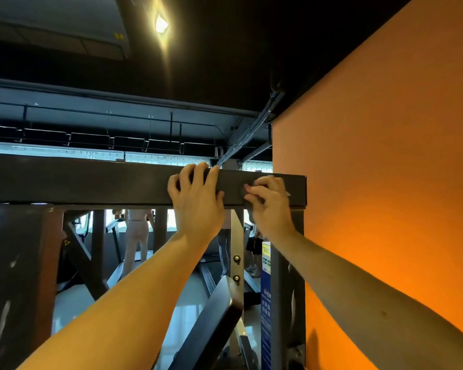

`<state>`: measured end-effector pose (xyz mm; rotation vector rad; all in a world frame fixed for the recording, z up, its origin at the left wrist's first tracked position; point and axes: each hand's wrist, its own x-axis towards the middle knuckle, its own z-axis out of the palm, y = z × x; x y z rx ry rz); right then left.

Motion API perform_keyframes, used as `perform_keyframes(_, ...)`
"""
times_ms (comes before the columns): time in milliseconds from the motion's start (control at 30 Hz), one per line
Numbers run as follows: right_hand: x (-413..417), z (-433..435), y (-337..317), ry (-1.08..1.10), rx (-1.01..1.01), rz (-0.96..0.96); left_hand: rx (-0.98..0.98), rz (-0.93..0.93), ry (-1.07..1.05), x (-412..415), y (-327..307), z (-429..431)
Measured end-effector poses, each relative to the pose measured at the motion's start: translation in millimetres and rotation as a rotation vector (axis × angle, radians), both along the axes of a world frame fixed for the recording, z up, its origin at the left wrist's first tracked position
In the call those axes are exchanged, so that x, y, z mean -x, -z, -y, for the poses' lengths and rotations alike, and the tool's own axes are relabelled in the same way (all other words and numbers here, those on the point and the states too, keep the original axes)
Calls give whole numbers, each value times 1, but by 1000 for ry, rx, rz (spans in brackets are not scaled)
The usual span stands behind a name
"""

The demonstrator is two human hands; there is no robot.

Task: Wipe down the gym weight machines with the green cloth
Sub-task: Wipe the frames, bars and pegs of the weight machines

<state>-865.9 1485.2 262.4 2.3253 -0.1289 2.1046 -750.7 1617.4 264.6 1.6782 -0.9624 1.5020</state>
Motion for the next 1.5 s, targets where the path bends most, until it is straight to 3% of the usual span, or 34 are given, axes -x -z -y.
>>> perform_keyframes(167, 38, 58, -2, 113, -291, 218, -17, 0, 3, -2, 0, 2)
perform_keyframes(300, 3, 34, -2, 127, -535, 370, -11, 0, 3, -1, 0, -1)
perform_keyframes(467, -11, -1, 19, -18, -108, 90, 22, 39, 5, -4, 2, 3)
perform_keyframes(533, 4, 14, 15, -36, -46, 69, 27, 47, 5, -5, 2, 6)
perform_keyframes(667, 28, 62, -3, 60, -296, 240, 15, 36, 5, -5, 2, 6)
perform_keyframes(833, 6, 49, -30, 1, -777, 638, -27, 17, 13, -3, 1, -2)
perform_keyframes(867, -5, 34, -26, 6, -773, 632, -32, 13, 15, -3, 0, -2)
perform_keyframes(967, -24, -8, 8, 67, -426, 339, -33, 18, 23, -2, -1, 0)
perform_keyframes(1067, -4, 4, 23, 18, -128, 116, -30, 27, 28, -4, 0, 0)
perform_keyframes(1133, 18, 32, 11, 18, -216, 123, -29, 25, 18, -5, -1, -1)
perform_keyframes(1267, 36, 81, -22, 7, -636, 448, -29, 22, 15, -4, -1, -1)
perform_keyframes(1367, 12, 68, -46, -4, -803, 635, -31, 18, 8, -4, -1, -1)
perform_keyframes(1433, -11, 39, -52, 27, -668, 579, -29, 27, 15, -4, 0, 0)
perform_keyframes(1500, -31, 6, -44, -9, -436, 399, -29, 35, 12, -4, 0, 1)
